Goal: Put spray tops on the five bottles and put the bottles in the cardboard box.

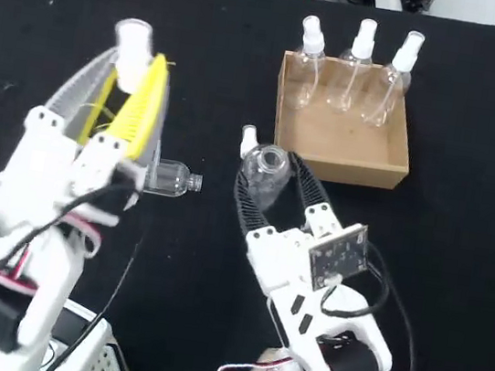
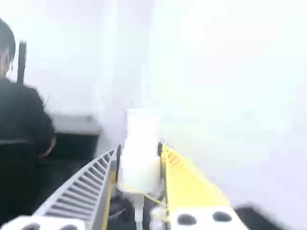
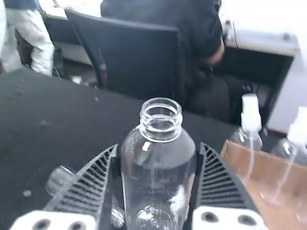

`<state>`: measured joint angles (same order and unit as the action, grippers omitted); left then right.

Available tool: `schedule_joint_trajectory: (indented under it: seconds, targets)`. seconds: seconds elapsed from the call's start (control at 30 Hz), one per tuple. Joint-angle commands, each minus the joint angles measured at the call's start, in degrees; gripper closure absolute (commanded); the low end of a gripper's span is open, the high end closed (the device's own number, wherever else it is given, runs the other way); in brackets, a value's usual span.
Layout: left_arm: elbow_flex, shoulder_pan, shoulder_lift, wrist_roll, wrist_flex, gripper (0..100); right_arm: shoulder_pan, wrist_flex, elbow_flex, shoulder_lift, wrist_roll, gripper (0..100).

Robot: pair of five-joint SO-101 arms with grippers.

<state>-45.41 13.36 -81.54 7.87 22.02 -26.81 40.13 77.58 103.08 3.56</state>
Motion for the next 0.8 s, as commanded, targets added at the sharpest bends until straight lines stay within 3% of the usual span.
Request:
schedule_joint_trajectory:
  seconds: [0.0, 0.3, 0.5, 0.67, 0.77]
  targets:
    - [0.22, -0.48, -3.16, 10.02, -6.24, 96, -1.93, -2.55, 1.27, 4.7, 0.62, 85.5]
    - [-0.04, 9.98, 1.23, 10.81, -18.99, 96, -4.13, -2.29, 3.65, 4.53, 0.62, 85.5]
    - [0.22, 15.69, 7.38, 10.73, -20.4, 96, -5.54, -2.29, 4.44, 4.7, 0.62, 85.5]
    - [0.22, 15.78, 8.97, 10.64, -20.48, 96, -5.54, -2.29, 4.44, 4.7, 0.62, 85.5]
    - [0.22, 15.78, 11.25, 6.07, -20.48, 96, -5.54, -2.29, 4.44, 4.7, 0.62, 85.5]
